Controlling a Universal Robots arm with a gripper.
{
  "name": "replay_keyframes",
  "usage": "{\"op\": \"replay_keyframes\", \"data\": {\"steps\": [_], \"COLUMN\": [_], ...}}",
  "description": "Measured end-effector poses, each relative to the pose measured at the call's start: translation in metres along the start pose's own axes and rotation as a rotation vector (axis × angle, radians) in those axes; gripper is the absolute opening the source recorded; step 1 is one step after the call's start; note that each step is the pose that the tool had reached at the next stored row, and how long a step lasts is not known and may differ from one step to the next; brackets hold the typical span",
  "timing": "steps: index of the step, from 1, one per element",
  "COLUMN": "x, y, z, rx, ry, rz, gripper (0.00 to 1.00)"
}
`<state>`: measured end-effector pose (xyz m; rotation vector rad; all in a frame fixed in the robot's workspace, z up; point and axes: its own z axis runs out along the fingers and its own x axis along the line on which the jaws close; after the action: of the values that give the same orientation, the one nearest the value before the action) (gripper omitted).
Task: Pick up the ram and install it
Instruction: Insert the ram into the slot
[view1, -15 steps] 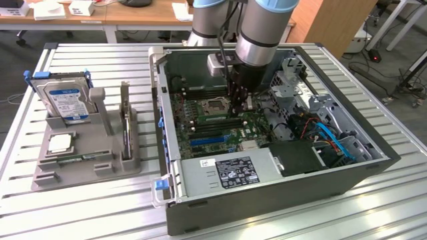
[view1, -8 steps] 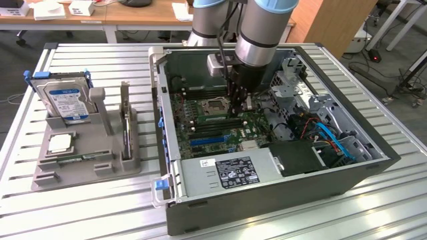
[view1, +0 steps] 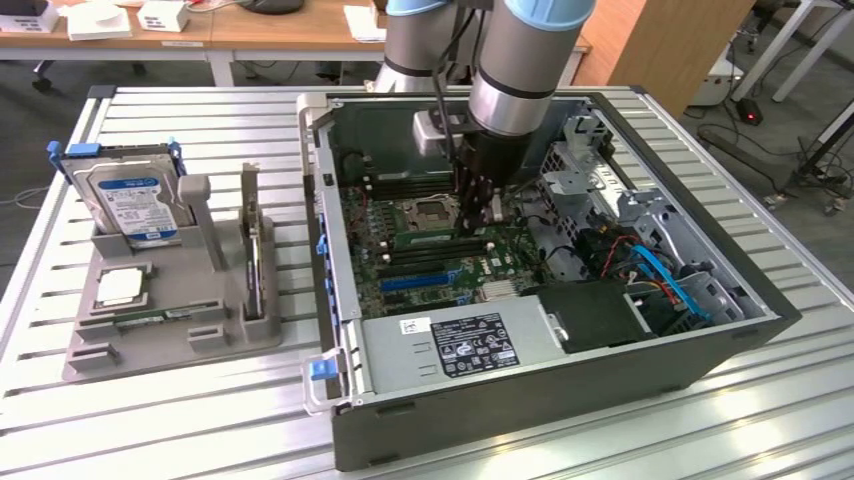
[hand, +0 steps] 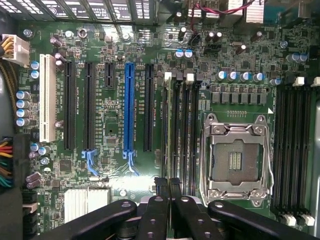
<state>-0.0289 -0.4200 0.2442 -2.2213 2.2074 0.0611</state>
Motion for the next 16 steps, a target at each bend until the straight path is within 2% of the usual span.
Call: {"op": "replay_keyframes", "data": {"steps": [16], "x": [-0.0013], "y": [0.0001], "z": [0.0037], "rx": [0.0004], "ry": [0.0], "rz": [0.0], "gripper": [0.11]}}
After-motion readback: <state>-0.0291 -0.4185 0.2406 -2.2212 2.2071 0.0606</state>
